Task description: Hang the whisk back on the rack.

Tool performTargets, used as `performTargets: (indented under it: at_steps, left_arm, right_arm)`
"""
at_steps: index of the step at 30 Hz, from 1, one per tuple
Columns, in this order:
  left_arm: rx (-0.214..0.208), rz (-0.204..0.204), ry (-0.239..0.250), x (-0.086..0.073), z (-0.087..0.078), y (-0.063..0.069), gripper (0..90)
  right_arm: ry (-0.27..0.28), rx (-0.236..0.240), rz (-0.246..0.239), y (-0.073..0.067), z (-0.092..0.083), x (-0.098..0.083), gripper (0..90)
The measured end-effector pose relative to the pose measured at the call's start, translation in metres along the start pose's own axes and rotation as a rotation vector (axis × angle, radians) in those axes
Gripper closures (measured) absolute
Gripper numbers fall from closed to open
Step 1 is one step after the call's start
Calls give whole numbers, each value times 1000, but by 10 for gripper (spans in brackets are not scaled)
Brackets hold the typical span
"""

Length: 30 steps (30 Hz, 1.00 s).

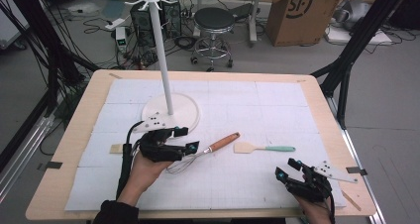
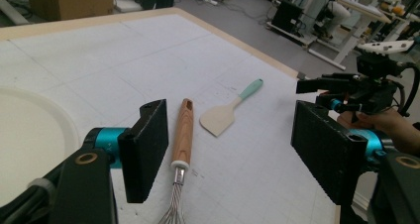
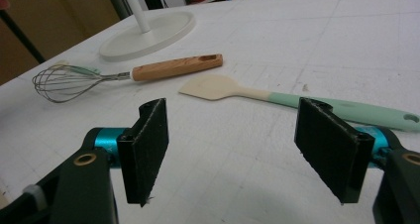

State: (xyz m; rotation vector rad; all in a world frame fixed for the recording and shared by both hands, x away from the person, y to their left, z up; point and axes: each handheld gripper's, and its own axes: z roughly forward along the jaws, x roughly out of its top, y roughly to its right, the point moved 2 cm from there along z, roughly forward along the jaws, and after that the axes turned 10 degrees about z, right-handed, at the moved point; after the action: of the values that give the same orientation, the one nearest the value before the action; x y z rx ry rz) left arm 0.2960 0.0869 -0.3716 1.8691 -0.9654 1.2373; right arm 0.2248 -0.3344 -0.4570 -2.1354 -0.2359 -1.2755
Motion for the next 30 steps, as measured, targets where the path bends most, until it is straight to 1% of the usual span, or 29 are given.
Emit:
performTargets:
  at_steps: [4,5,6,7,10,11,13,14,16,17,18,21,22,23,24,25,26,28,29,30]
  left_arm:
    - [-14,-16,-51,-2,14,-6,326]
    - [0,3,-69,-3,17,-8,335]
    - [27,26,-89,-5,20,-8,354]
    - [38,36,-102,-6,23,-10,359]
    - [35,22,-141,-9,32,-14,379]
    - [31,21,-163,-9,35,-16,379]
    - [23,23,-201,-7,43,-18,385]
    - [12,28,-217,-5,47,-18,390]
    - [-8,19,-221,-2,54,-20,392]
    - [-16,17,-236,0,58,-21,393]
    - [-18,15,-249,2,61,-22,392]
    - [-45,0,-264,5,70,-26,391]
    - [-49,-1,-254,6,72,-27,391]
    - [-65,-11,-243,6,74,-28,405]
    - [-84,-18,-243,5,76,-29,416]
    - [-85,-5,-257,3,78,-31,424]
    - [-81,-2,-271,2,80,-32,426]
    - [-84,-9,-284,-1,85,-34,431]
    - [-74,6,-298,-1,87,-35,430]
    - [-63,30,-314,-2,89,-35,430]
  right_arm:
    - [-2,-1,6,0,0,0,287]
    - [-2,0,6,0,0,0,287]
    - [-5,-1,4,0,0,0,289]
    - [-3,0,4,0,0,0,290]
    - [-2,2,7,1,0,0,289]
    - [-2,2,7,1,0,0,289]
    - [-3,3,8,1,0,0,289]
    - [0,3,8,1,0,0,289]
    - [-2,5,19,1,-1,0,289]
    - [4,5,9,2,-1,0,289]
    - [2,4,16,2,-2,1,290]
    - [16,2,20,4,-3,1,289]
    - [16,2,20,4,-3,1,289]
    - [14,2,22,4,-4,1,289]
    - [15,2,23,4,-4,1,289]
    - [17,0,24,4,-5,2,290]
    - [19,-1,20,5,-5,2,290]
    - [19,-2,20,5,-5,2,289]
    - [19,-2,20,5,-5,2,290]
    - [19,-2,20,5,-5,2,289]
